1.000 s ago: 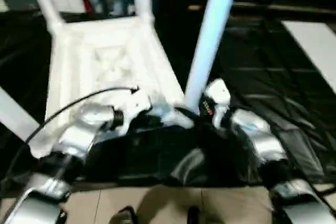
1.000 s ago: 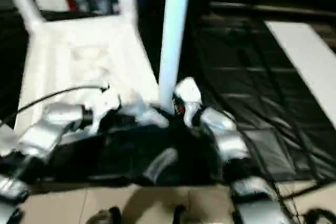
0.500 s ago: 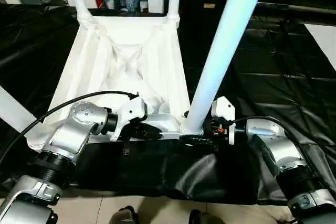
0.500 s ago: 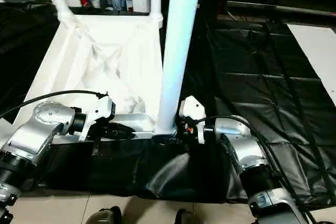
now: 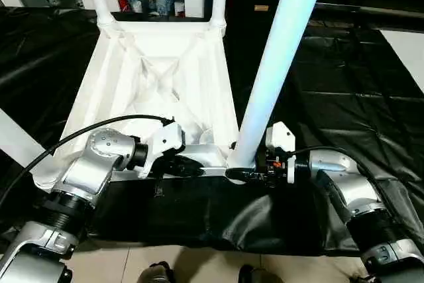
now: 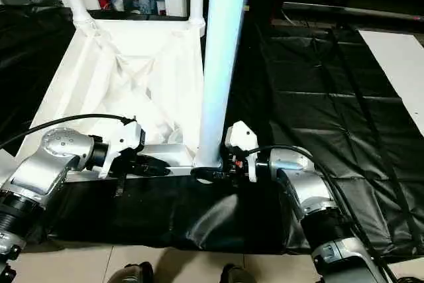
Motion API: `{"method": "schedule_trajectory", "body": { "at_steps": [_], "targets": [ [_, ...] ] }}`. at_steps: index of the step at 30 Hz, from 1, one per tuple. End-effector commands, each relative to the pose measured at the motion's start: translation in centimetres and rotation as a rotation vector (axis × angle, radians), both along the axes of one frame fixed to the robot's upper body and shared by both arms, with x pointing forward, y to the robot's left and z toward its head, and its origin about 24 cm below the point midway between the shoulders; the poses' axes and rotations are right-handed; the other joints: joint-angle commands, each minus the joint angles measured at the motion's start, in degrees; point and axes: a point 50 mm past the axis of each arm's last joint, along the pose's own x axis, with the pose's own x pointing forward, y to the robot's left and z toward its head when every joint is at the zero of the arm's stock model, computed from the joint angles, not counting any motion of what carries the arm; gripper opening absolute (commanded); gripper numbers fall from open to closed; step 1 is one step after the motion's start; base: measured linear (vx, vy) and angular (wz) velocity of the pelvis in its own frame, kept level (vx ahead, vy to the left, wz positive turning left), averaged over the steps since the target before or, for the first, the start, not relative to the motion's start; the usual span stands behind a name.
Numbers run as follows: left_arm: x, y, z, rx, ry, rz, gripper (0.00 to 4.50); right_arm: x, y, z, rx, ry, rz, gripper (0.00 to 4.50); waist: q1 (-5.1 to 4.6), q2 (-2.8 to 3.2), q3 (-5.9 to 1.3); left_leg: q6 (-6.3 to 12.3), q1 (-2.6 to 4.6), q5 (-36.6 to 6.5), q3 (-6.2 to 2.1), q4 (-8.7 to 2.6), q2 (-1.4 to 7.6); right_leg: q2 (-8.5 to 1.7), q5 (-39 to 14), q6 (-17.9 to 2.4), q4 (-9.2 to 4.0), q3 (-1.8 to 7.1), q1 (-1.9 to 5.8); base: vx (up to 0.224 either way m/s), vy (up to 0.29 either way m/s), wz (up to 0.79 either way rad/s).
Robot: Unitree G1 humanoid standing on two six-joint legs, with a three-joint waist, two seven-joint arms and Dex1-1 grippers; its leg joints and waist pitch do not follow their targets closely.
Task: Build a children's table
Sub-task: Rotate leg to tighten
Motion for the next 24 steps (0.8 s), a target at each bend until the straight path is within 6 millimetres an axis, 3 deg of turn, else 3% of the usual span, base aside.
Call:
{"method": "schedule_trajectory", "body": {
  "at_steps": [1,5,7,10,11,15,17,19,20,22,24],
  "targets": [
    [-0.8,-0.2,-1.3,0.015,0.061,-0.038,0.0,-0.2,-0.1,-0.5,-0.015,0.018,-0.006,2.69,-0.23,-0.33,-3.6,2.78,1.12,-15.25,-0.32,-3.57,1.1,-1.54,-15.44,-11.39,-3.54,1.28,2.32,0.0,0.0,0.0],
    [-0.8,-0.3,-1.4,0.016,0.061,-0.038,0.0,-0.2,0.0,-0.6,-0.009,0.007,-0.022,2.68,-0.27,-0.31,-3.63,2.8,1.1,-15.16,-0.31,-3.53,1.06,-1.55,-15.16,-11.46,-3.49,1.29,2.37,0.0,0.0,0.0],
    [-0.3,-0.4,-1.5,0.021,0.025,0.014,0.0,0.4,0.3,-0.7,0.03,-0.018,-0.126,2.68,-0.39,-0.32,-3.54,2.62,0.99,-15.25,-0.34,-3.56,1.03,-1.62,-15.69,-11.29,-3.58,1.32,2.29,0.0,0.0,0.0],
    [0.2,-0.6,-1.5,0.016,0.009,0.059,0.0,0.7,0.5,-0.9,0.041,-0.025,-0.183,2.68,-0.7,-0.44,-3.38,1.48,1.08,-17.31,-0.51,-3.81,0.97,-1.67,-19.89,-10.06,-3.99,1.32,2.13,0.0,0.0,0.0],
    [1.2,-1.1,-1.6,0.008,-0.03,0.156,0.0,1.1,0.9,-1.3,0.075,-0.028,-0.298,2.68,-0.83,-0.52,-3.25,1.12,1.12,-18.23,-0.52,-3.85,0.96,-1.6,-21.16,-9.67,-4.16,1.33,1.94,0.0,0.0,0.0],
    [2.3,-2.4,-1.9,-0.015,-0.036,0.258,0.0,2.1,1.9,-2.0,0.145,-0.005,-0.522,2.67,-1.18,-0.64,-2.94,-0.15,1.01,-20.35,-0.82,-4.15,0.83,-1.89,-26.56,-7.52,-4.72,1.36,1.71,0.0,0.0,0.0],
    [3.0,-3.3,-2.2,-0.006,-0.045,0.325,0.0,2.8,2.4,-2.6,0.146,-0.002,-0.675,2.67,-1.48,-0.47,-2.84,-0.64,1.31,-21.83,-1.0,-4.15,0.74,-1.96,-29.65,-6.58,-5.15,1.33,1.32,0.0,0.0,0.0],
    [3.3,-3.7,-2.4,0.001,-0.048,0.36,0.0,3.1,2.6,-2.8,0.138,-0.002,-0.749,2.67,-1.79,-0.59,-2.82,-1.03,1.12,-22.19,-1.11,-4.3,0.65,-1.86,-30.41,-5.96,-5.27,1.18,1.41,0.0,0.0,0.0],
    [3.7,-4.4,-2.7,0.011,-0.053,0.408,0.0,3.6,3.0,-3.1,0.132,0.009,-0.852,2.67,-1.82,-0.34,-2.61,-1.04,1.13,-22.49,-1.1,-4.38,0.63,-1.93,-30.82,-5.76,-5.37,1.23,1.11,0.0,0.0,0.0],
    [4.1,-5.5,-3.0,0.021,-0.044,0.453,0.0,4.0,3.6,-3.4,0.111,0.019,-0.963,2.67,-2.05,-0.38,-2.62,-1.42,1.55,-23.89,-1.11,-4.35,0.49,-1.68,-31.93,-5.0,-5.68,1.06,0.79,0.0,0.0,0.0],
    [4.4,-6.1,-3.2,0.045,-0.051,0.479,0.0,4.1,4.5,-3.7,0.104,0.052,-1.016,2.67,-2.06,-0.38,-2.57,-1.31,1.5,-24.87,-1.25,-4.49,0.5,-1.61,-31.43,-4.48,-5.75,0.96,0.83,0.0,0.0,0.0]
  ]
}}
